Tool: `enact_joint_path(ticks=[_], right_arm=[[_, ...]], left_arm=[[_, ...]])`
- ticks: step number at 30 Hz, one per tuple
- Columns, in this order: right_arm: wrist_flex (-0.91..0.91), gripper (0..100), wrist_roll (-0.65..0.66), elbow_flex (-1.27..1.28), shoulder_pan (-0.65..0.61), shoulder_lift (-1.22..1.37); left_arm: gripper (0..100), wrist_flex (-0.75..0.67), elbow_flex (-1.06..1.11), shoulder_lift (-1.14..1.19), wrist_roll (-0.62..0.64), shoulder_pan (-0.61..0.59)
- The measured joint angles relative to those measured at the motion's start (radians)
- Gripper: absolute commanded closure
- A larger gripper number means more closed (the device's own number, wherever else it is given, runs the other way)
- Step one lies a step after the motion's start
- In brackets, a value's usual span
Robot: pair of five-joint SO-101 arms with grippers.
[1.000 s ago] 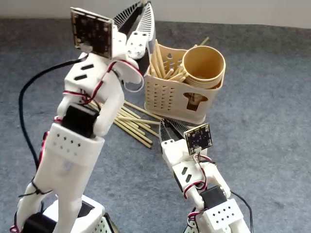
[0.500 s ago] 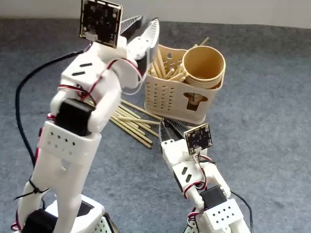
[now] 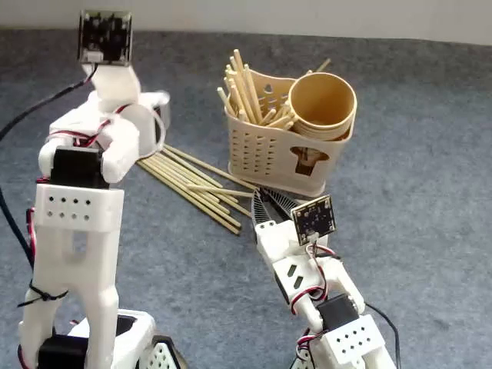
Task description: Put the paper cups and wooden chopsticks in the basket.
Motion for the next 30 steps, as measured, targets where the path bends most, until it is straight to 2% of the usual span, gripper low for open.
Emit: enact_joint_path(ticks=[4,13,19,30], right_arm=[[0.0,96.5,0.0,0.0,0.0,0.0],[0.0,96.5,0.0,0.0,0.0,0.0],[0.0,96.5,0.0,0.0,0.0,0.0],[0.0,96.5,0.0,0.0,0.0,0.0]], left_arm=[[89,0.0,0.132,0.008,0.0,-0.06],[89,-0.023,0.292,0.028,0.0,-0.084],[89,-0.04,0.276,0.233,0.057,-0.083],[88,-0.041,0.071,0.605,0.083,-0.083]])
